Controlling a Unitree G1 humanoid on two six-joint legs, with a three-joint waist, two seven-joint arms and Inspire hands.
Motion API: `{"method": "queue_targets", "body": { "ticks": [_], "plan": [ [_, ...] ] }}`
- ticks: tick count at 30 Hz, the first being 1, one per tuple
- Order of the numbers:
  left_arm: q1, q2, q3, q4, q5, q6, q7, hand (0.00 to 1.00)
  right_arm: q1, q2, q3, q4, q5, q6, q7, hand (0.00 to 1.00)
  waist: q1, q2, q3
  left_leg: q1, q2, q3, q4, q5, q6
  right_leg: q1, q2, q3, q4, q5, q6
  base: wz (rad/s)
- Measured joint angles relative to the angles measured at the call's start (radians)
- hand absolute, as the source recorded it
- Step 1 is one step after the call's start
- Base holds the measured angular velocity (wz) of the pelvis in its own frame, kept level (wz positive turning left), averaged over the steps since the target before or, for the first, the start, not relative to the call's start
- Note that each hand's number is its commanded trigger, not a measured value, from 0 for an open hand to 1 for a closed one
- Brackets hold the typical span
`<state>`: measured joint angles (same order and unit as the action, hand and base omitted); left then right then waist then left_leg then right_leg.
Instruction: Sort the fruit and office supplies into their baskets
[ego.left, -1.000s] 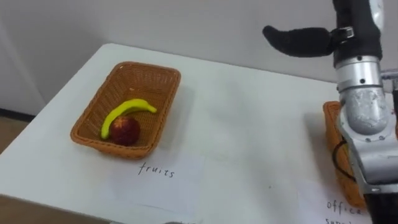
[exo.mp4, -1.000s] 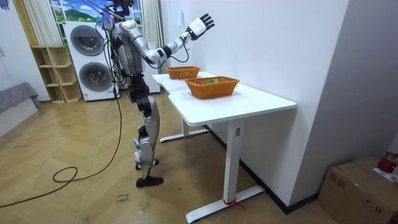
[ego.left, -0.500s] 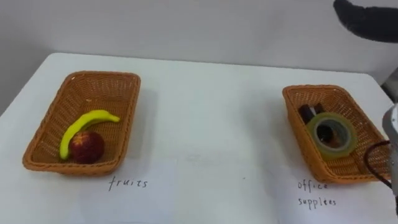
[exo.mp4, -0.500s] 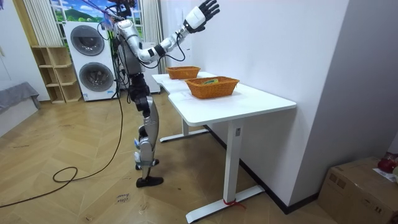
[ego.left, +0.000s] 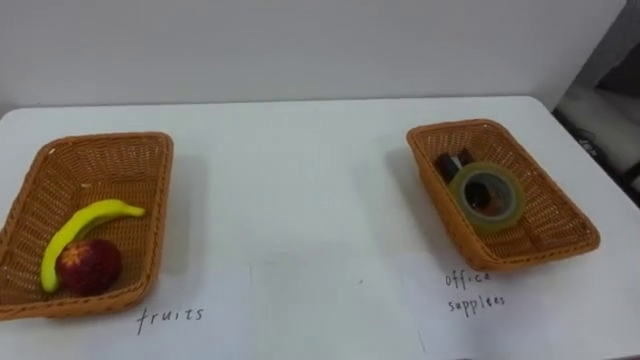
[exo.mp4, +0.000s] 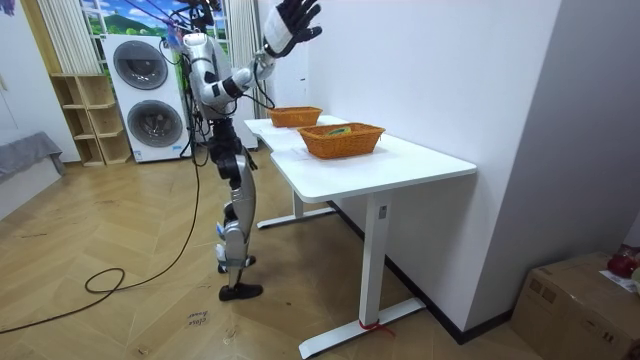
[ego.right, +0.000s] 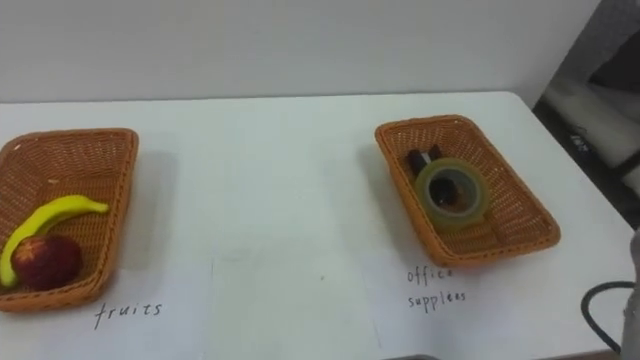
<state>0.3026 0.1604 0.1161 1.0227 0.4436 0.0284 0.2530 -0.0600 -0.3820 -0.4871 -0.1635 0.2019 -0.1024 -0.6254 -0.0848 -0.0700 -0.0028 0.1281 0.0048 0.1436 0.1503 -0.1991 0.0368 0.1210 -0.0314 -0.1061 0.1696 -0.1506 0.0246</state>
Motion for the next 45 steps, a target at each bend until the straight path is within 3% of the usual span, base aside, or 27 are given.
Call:
{"method": "queue_targets", "body": {
  "ticks": [2,7,13,18,25,35,38,41,45],
  "plan": [
    [0.0,-0.001,-0.002,-0.004,0.0,-0.009,0.001,0.0,0.033,0.0,-0.033,0.008,0.054,-0.02,-0.054,0.0,-0.006,0.006,0.0022,-0.005,0.0,0.0,0.001,0.0,0.0,-0.004,0.0,0.0,0.0,0.0,0.0,0.0],
    [0.013,-0.002,-0.001,-0.023,-0.005,-0.005,0.004,0.0,0.114,0.003,-0.048,0.061,0.138,-0.023,-0.13,0.0,-0.022,0.015,0.0022,-0.013,0.0,0.001,0.002,0.0,0.0,-0.012,0.0,-0.001,-0.001,0.0,0.0,0.0],
    [0.003,-0.001,-0.001,-0.03,-0.037,-0.005,0.014,0.0,0.177,0.031,-0.05,0.252,0.277,-0.027,-0.212,0.0,-0.028,0.011,0.0023,-0.014,-0.003,0.001,0.003,0.0,0.0,-0.011,-0.002,-0.001,-0.003,-0.005,-0.005,0.01],
    [0.001,-0.001,-0.002,-0.056,-0.039,0.017,0.017,0.0,0.182,0.049,-0.051,0.392,0.394,-0.026,-0.248,0.0,-0.039,0.005,0.0016,-0.021,-0.009,0.002,0.002,0.0,0.0,-0.017,-0.001,-0.001,-0.005,-0.01,-0.007,0.0],
    [0.003,-0.001,0.0,-0.056,-0.041,0.026,0.017,0.0,0.222,0.126,-0.045,0.535,0.426,-0.027,-0.269,0.0,-0.045,0.01,-0.0007,-0.03,-0.011,-0.008,0.001,0.0,0.0,-0.018,-0.001,-0.001,-0.018,-0.011,-0.007,0.03],
    [0.011,-0.009,-0.002,-0.055,-0.041,0.033,0.019,0.0,0.261,0.195,0.004,0.771,0.423,-0.028,-0.236,0.0,-0.041,0.032,-0.0021,-0.026,-0.01,-0.011,-0.009,-0.003,-0.001,-0.017,-0.001,-0.004,-0.016,-0.011,-0.007,0.0],
    [0.02,-0.011,-0.002,-0.041,-0.041,0.029,0.018,0.0,0.284,0.201,0.086,0.852,0.42,-0.028,-0.204,0.0,-0.038,0.039,-0.0031,-0.025,-0.004,-0.01,-0.004,-0.005,-0.002,-0.015,-0.001,-0.003,-0.015,-0.011,-0.007,0.0],
    [0.02,-0.019,-0.001,-0.028,-0.041,0.029,0.017,0.0,0.303,0.232,0.121,0.899,0.416,-0.027,-0.163,0.0,-0.019,0.045,-0.0016,-0.018,-0.003,-0.008,-0.003,-0.005,-0.002,-0.014,0.0,0.001,-0.015,-0.012,-0.008,-0.03],
    [0.015,-0.026,-0.001,-0.017,-0.041,0.029,0.011,0.0,0.302,0.233,0.193,1.005,0.333,-0.027,-0.073,0.0,-0.014,0.048,0.0015,-0.009,-0.005,-0.011,0.0,-0.006,-0.003,-0.002,-0.002,-0.003,-0.019,-0.019,-0.007,0.04]
  ]
}}
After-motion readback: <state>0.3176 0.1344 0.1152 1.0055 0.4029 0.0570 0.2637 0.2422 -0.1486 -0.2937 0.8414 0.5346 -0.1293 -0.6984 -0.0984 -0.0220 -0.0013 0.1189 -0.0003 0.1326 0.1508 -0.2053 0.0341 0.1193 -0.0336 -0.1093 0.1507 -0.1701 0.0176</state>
